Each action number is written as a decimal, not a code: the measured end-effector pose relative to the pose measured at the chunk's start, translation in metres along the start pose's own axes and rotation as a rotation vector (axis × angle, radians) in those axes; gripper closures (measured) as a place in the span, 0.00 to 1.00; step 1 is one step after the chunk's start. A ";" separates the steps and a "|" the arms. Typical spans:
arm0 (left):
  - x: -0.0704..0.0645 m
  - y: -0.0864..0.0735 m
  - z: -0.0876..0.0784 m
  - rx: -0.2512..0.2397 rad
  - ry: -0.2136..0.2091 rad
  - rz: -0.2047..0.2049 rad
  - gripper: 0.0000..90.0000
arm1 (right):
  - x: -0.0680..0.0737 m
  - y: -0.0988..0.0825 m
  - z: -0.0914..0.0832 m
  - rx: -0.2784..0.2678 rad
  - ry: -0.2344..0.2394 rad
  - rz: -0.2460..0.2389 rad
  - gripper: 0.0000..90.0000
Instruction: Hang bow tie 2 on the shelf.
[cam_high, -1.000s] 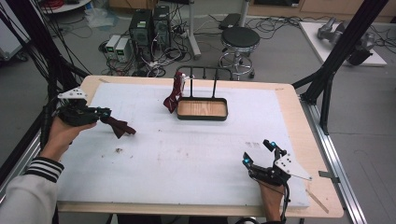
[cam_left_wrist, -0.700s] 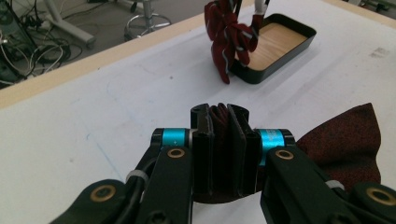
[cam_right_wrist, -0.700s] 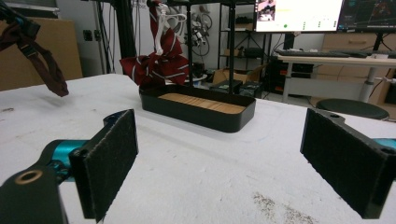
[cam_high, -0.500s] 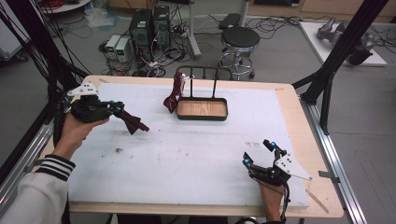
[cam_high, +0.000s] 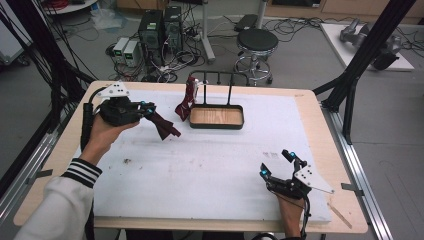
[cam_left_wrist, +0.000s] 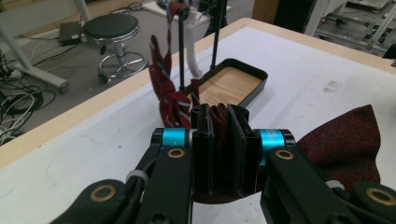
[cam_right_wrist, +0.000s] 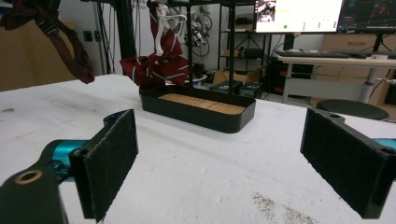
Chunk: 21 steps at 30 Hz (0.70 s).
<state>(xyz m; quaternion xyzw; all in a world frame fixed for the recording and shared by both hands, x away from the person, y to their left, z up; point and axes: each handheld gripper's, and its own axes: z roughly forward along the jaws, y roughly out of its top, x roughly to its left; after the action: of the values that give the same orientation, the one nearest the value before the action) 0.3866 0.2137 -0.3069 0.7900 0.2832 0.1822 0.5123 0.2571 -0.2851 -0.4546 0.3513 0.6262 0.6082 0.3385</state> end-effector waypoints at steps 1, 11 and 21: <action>-0.001 0.002 0.002 -0.005 -0.003 0.002 0.89 | 0.000 0.000 0.000 -0.001 0.000 -0.001 0.12; -0.012 0.022 0.019 -0.061 -0.013 0.011 0.89 | 0.000 0.000 0.000 -0.001 -0.002 -0.001 0.12; -0.016 0.030 0.034 -0.121 -0.008 -0.016 0.89 | 0.000 0.000 0.000 -0.003 0.000 0.001 0.12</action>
<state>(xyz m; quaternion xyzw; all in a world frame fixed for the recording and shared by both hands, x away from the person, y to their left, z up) 0.4018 0.1704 -0.2938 0.7561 0.2761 0.1916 0.5616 0.2570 -0.2853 -0.4546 0.3513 0.6252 0.6091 0.3387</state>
